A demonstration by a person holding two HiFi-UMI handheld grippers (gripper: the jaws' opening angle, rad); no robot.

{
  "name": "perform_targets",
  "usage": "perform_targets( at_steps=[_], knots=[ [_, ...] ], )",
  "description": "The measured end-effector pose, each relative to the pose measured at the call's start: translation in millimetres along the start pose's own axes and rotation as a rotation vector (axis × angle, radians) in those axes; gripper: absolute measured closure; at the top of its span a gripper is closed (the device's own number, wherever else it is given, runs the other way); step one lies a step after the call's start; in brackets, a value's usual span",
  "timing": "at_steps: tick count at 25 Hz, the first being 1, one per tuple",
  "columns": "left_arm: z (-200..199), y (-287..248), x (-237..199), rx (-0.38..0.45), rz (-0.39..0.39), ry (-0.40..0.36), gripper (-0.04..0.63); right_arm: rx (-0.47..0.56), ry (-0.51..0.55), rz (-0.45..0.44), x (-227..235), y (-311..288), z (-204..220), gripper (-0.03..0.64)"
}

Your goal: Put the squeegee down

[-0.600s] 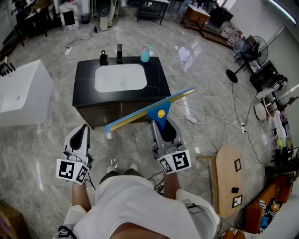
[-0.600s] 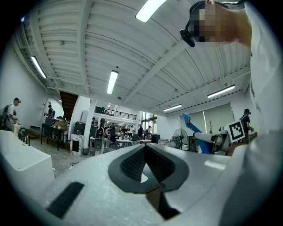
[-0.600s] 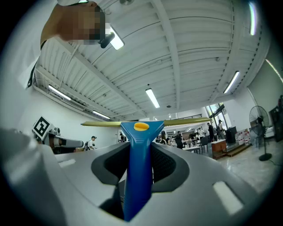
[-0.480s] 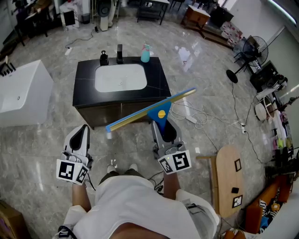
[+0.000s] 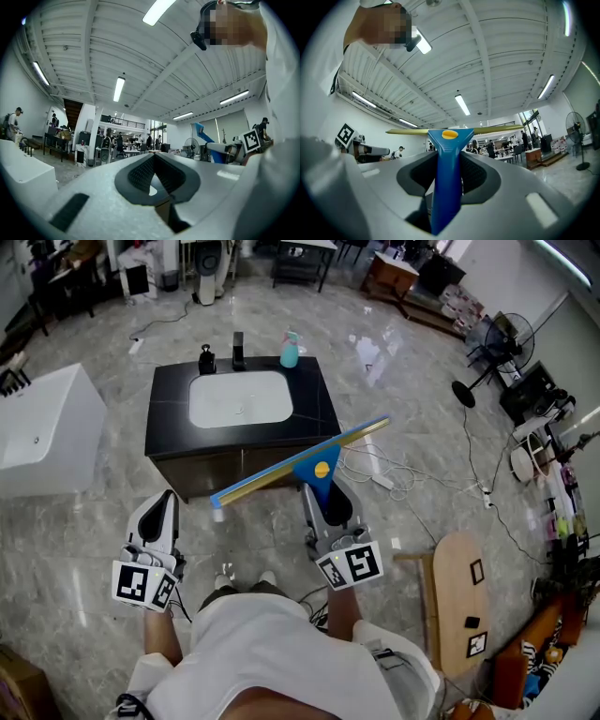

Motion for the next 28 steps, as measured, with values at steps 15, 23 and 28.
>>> perform_targets(
  at_steps=[15,23,28],
  knots=[
    [13,-13,8,-0.017,-0.004,0.005,0.589,-0.002,-0.026,-0.021,15,-4,14,0.468],
    [21,-47,24,-0.009,-0.035,0.002,0.589,0.004,-0.050,-0.043,58,-10,28,0.468],
    [28,-74,36,-0.012,-0.024,-0.005,0.589,0.013,-0.067,-0.038,87,-16,37,0.468]
  ],
)
Point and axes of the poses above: the fingertips, and each gripper's own axes: y backward along the fingers, x to its right, z out of its underside, the point moved 7 cm from there along y, backward along the fingers, and after that the axes turned 10 degrees about y, right-handed, at the moved point
